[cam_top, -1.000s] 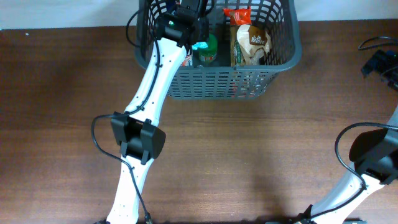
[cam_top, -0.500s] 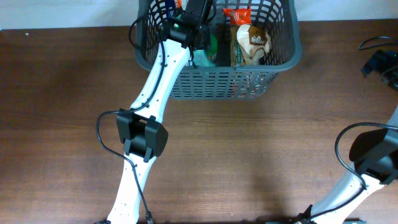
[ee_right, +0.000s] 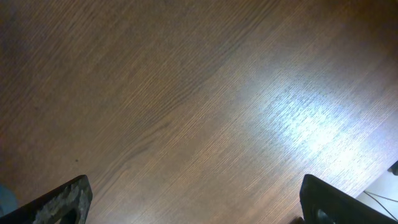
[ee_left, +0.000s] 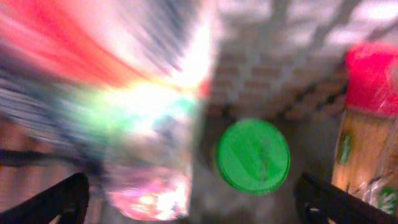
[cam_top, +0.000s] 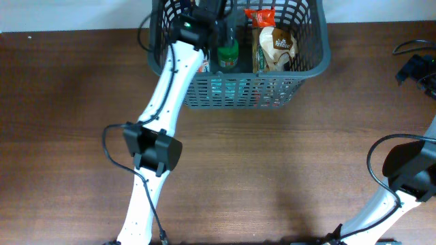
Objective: Pack container
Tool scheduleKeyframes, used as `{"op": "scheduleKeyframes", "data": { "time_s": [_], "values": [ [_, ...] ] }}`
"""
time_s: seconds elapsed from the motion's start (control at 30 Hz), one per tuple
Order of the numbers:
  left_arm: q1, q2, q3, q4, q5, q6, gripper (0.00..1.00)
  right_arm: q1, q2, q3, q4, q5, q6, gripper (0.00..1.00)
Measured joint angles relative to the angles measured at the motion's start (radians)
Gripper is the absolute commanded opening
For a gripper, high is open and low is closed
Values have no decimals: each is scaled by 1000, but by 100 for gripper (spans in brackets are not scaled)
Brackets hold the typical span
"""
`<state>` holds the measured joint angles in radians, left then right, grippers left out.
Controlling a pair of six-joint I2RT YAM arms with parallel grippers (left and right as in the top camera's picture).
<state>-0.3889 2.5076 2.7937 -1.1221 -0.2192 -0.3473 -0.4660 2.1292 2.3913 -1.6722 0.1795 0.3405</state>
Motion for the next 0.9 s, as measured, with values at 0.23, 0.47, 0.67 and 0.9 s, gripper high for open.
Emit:
{"op": "scheduleKeyframes", "data": {
  "time_s": [0.23, 0.47, 0.67, 0.9],
  "values": [
    [106, -208, 105, -134, -66, 0, 99, 0, 0, 0, 0, 0, 0, 99],
    [218, -439, 144, -311, -103, 0, 99, 0, 0, 0, 0, 0, 0, 99],
    [225, -509, 142, -437, -113, 0, 99, 0, 0, 0, 0, 0, 0, 99],
    [225, -593, 133, -563, -153, 1, 99, 0, 0, 0, 0, 0, 0, 99]
  ]
}}
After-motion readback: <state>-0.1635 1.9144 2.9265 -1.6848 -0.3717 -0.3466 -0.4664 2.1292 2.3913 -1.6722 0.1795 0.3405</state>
